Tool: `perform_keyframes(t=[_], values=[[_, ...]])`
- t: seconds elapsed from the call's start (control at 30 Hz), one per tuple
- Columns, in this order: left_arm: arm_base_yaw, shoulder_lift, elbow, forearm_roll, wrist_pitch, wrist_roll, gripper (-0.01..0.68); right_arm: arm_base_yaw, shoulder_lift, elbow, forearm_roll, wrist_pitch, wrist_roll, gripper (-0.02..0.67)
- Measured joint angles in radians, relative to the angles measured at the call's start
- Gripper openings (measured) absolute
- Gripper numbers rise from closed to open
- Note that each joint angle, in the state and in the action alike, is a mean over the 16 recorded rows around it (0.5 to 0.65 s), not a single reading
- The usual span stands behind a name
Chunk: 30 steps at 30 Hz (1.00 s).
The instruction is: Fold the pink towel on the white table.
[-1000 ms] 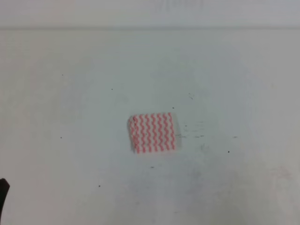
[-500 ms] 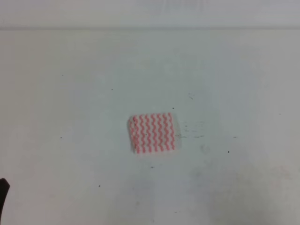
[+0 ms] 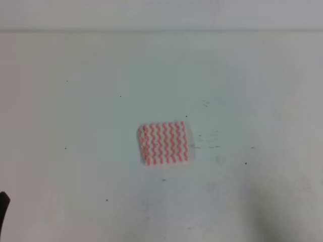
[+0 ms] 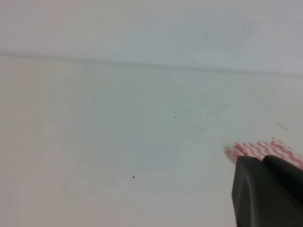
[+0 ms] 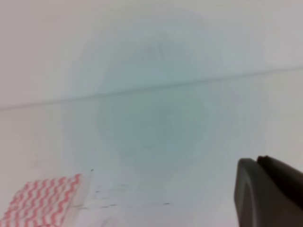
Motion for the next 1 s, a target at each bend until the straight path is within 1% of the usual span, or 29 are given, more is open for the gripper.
perform_keyframes(t=[0.17,0.33,0.5,0.7,1.0], values=[[0.000,0.003,0.003,0.002,-0.003,0.000,-0.005,-0.108,-0.064,0.010,-0.012,0.054,-0.014,-0.017],[0.000,0.007,0.007,0.005,-0.006,-0.001,-0.004,-0.174,-0.125,0.010,-0.026,0.130,-0.039,-0.017],[0.000,0.008,0.008,0.006,-0.007,-0.001,-0.004,-0.195,-0.159,0.010,-0.045,0.194,-0.064,-0.017],[0.000,0.009,0.007,0.005,-0.007,-0.001,-0.004,-0.200,-0.169,0.011,-0.061,0.259,-0.081,-0.017],[0.000,0.008,0.005,0.003,-0.007,-0.001,-0.004,-0.200,-0.168,0.011,-0.069,0.303,-0.080,-0.018]])
